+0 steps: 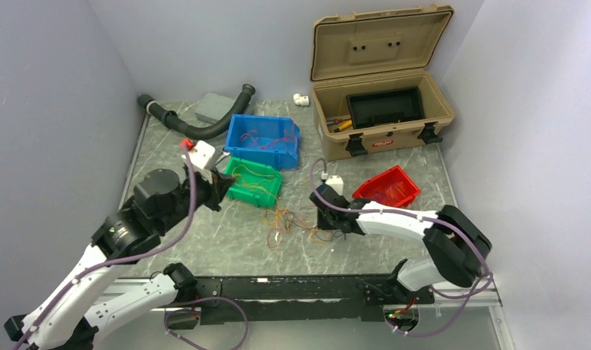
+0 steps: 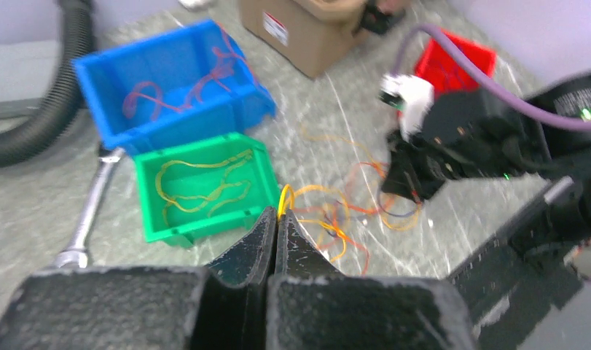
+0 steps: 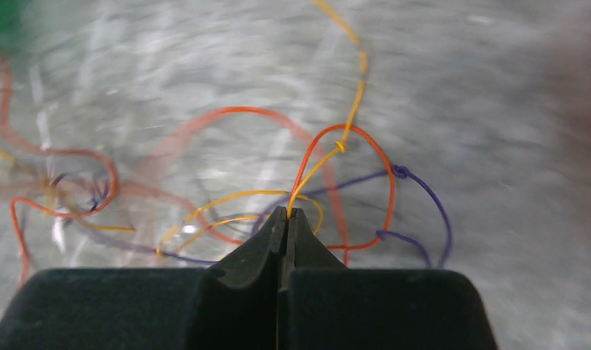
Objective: Untangle the cables
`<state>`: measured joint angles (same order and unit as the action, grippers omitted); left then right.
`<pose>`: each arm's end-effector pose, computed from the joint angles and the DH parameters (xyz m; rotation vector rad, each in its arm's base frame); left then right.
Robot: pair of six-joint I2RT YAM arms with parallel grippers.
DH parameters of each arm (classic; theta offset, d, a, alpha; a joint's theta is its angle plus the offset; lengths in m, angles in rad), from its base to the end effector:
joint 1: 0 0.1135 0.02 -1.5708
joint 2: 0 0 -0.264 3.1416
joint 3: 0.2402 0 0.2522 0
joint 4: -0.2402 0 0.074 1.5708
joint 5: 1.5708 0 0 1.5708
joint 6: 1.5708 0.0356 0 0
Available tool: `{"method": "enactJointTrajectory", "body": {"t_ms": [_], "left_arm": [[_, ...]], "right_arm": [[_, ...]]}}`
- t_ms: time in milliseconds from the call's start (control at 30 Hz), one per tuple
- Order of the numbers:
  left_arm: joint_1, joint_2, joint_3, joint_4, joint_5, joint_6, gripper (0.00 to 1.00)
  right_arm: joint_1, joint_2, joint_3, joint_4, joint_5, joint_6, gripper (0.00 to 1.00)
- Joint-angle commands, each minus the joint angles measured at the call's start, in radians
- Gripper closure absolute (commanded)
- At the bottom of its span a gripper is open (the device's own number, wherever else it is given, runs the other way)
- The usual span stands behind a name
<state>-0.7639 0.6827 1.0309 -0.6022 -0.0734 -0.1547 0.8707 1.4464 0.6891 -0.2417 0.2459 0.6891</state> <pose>0.0964 -0.0887 0.3925 0.5081 1.7925 -0.5774 0.1775 0.1972 0.1595 -0.1390 2.5486 0.3032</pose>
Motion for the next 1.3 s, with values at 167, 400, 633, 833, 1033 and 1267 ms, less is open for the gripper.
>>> {"method": "enactJointTrajectory", "body": {"t_ms": [167, 400, 633, 833, 1033, 1267], "left_arm": [[-0.003, 0.043, 0.39, -0.32, -0.657, -0.152, 1.0], [-0.004, 0.055, 0.506, -0.46, -0.908, -0.275, 1.0], [-0.004, 0.028, 0.454, -0.248, -0.682, -0.137, 1.0], [-0.003, 0.055, 0.486, -0.113, -0.324, -0.039, 1.0], [-0.003, 0.107, 0.536, -0.093, -0.027, -0.004, 1.0], [-0.003, 0.147, 0.541, -0.081, 0.226, 0.037, 1.0]], "right_arm": [[-0.105, -0.351, -0.1, -0.389, 0.319, 0.395, 1.0], [-0.121, -0.527, -0.131, -0.425, 0.338, 0.432, 1.0], [-0.122, -0.526, -0.116, -0.341, 0.24, 0.268, 1.0], [-0.121, -0.588, -0.169, -0.049, -0.129, -0.045, 0.44], [-0.111, -0.66, -0.185, 0.186, -0.44, -0.25, 0.06], [-0.025, -0.511, -0.074, 0.323, -0.563, -0.407, 0.05]]}}
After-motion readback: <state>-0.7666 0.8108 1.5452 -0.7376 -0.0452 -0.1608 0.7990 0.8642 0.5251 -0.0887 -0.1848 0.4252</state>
